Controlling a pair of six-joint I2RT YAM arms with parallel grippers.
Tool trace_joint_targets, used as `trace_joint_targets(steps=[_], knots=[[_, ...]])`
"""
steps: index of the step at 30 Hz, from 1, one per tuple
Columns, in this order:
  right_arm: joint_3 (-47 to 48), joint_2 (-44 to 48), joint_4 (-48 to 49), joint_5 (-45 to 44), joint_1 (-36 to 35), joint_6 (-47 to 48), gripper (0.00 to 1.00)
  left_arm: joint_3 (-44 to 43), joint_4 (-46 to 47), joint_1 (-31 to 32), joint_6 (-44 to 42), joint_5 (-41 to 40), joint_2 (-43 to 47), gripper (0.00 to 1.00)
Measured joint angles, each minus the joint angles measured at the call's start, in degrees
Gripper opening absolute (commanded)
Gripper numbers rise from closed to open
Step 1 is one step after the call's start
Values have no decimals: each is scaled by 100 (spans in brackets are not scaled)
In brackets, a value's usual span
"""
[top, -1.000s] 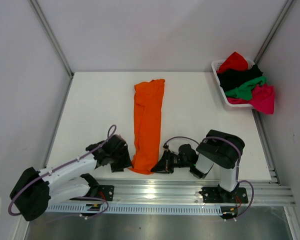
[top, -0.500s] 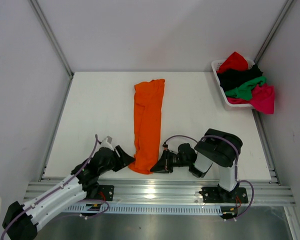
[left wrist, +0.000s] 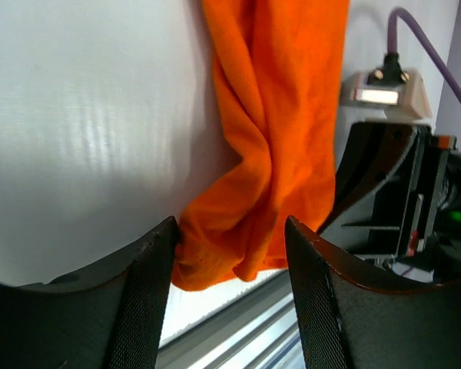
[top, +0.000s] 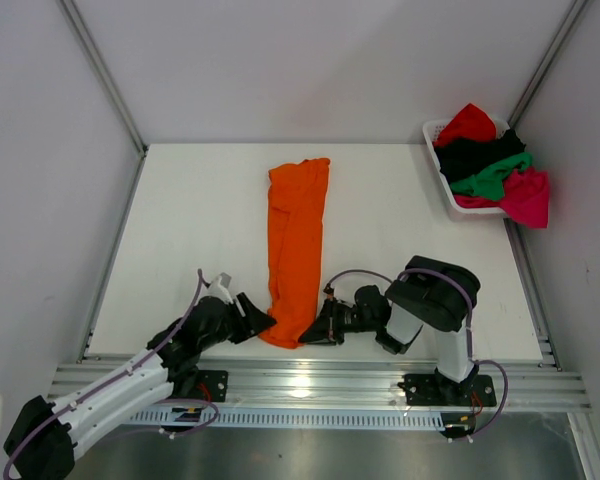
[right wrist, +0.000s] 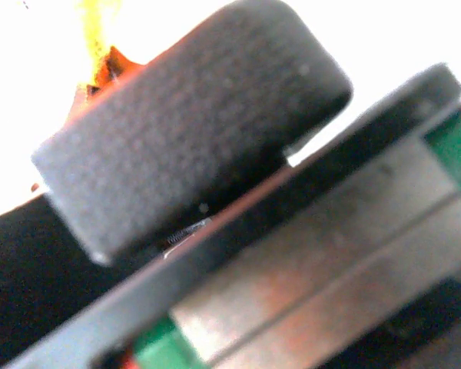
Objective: Fold and stack the t-shirts
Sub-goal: Fold the tshirt
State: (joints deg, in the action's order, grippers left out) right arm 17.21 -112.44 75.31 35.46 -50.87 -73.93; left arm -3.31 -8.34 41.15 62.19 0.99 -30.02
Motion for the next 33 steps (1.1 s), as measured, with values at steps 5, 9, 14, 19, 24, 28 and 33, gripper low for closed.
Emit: trace_joint_targets(steps=[5,9,14,19,24,28,33], knots=[[35,-2,-35,7,0,2,10,2,273,0,-400,807,-85,62],[61,-2,-68,20,0,2,10,24,450,0,-540,1445,201,65],[72,-2,-85,33,0,4,10,31,704,0,-544,1899,627,66],[72,-2,-87,42,0,4,10,26,326,0,-728,2020,573,66],[94,-4,-109,46,0,4,10,-315,-839,0,-1036,1788,61,66],[96,-7,-109,61,2,4,10,-428,-1143,0,-1078,1659,-162,66],[114,-26,-105,96,4,7,10,-444,-1154,0,-1073,1615,-168,66]])
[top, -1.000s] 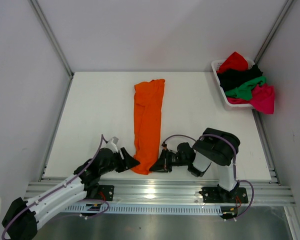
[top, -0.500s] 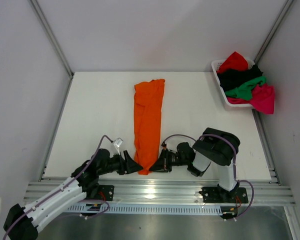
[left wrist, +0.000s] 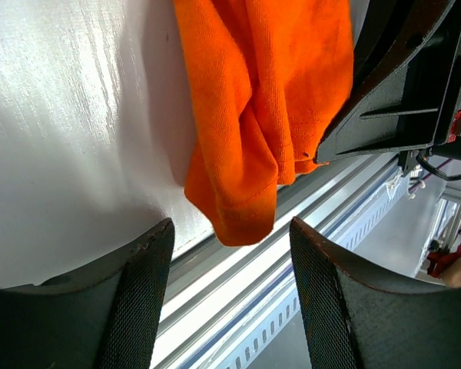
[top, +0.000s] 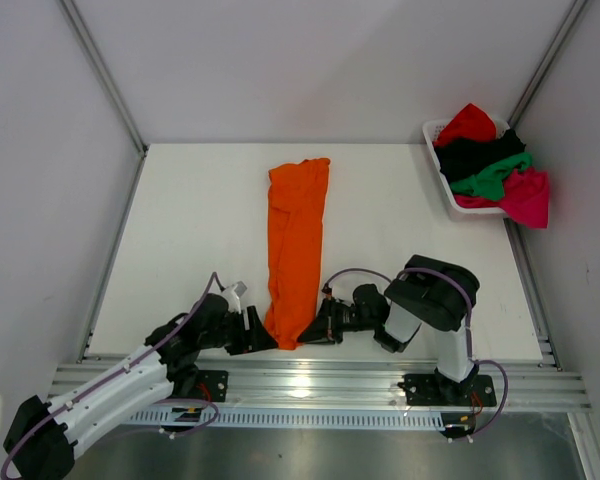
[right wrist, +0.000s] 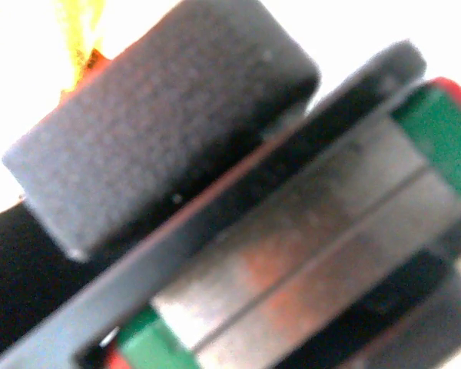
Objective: Fold and stack the t-shirts
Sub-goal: Fold the tshirt
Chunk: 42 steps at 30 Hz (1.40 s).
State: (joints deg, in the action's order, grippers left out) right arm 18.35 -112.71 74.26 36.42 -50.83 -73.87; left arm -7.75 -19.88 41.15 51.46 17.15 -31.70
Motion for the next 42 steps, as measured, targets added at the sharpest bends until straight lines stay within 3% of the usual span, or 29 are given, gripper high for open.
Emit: trace_joint_targets(steps=[19,34,35,39,42], knots=[[142,-140,46,138,2,0,10,7,284,0,4,-264,-131,66],[170,-190,103,155,2,-7,10,-251,1346,0,-17,-321,-1469,64],[170,-190,105,155,2,-7,10,-267,1338,0,-48,-323,-1488,61],[170,-195,111,155,2,-7,10,-275,1198,-2,-109,-369,-1482,4],[170,-221,153,157,2,-9,10,-273,1086,-2,-219,-422,-1451,1]])
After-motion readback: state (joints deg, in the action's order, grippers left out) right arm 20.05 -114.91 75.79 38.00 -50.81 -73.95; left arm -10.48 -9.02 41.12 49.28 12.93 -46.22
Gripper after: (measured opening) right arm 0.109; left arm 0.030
